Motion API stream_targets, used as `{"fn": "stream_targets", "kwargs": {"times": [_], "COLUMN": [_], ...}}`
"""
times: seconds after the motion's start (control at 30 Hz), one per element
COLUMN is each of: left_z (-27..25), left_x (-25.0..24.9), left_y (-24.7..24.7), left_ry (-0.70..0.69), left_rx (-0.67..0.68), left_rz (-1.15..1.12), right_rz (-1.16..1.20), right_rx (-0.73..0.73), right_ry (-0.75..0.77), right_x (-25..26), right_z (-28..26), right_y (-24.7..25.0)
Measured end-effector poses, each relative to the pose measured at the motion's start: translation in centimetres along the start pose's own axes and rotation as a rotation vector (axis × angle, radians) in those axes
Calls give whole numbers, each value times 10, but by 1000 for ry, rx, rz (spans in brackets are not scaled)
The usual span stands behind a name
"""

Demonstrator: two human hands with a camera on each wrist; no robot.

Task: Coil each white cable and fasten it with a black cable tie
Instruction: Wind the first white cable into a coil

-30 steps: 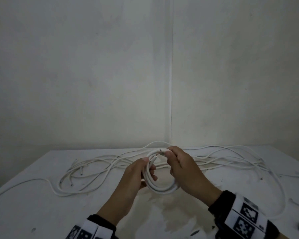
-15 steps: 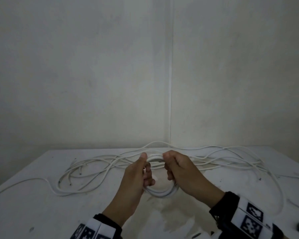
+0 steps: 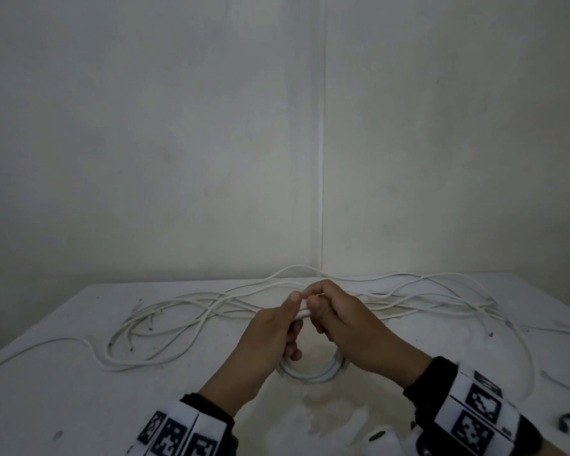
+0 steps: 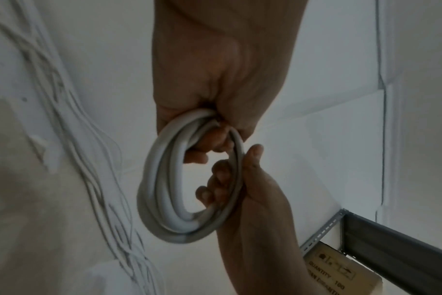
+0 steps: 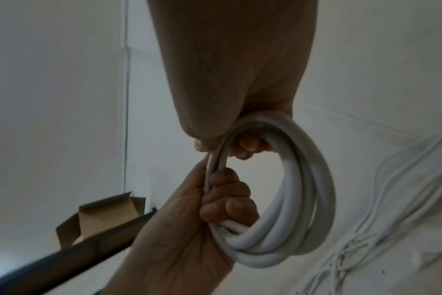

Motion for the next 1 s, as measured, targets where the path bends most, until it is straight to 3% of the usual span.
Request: {"fn": "stream_targets", "kwargs": {"times": [0.17,0.4,0.53,0.8,1.0], "left_z": [4,12,9,9,16], "left_x": [7,-1,-1,10,21], "left_y": [-6,-24,-47,-102,-133], "left_ry": [6,-43,-9,-40,-41], "left_rx": [-44,69,209,262,251], "left_rz": [-153,120,88,192,185], "right_rz": [73,-139,-109,33,-67], "right_rx": [-59,-83,-127,-155,-267], "right_ry": [-65,6,-13,-181,-339], "right_x": [-14,-15,-26,-55,-84], "right_z": [-4,-15,-29,-72,-123], "right_y": [5,25,39,69,114]}}
Point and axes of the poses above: each hand's wrist, its own z-axis towards the middle knuckle, its own y-axis out of the back of the hand, x = y × z, the point moved 3 cm from there along z, towards the middle knuckle, and after that the axes turned 2 degrees about y, right-handed, at the moved point
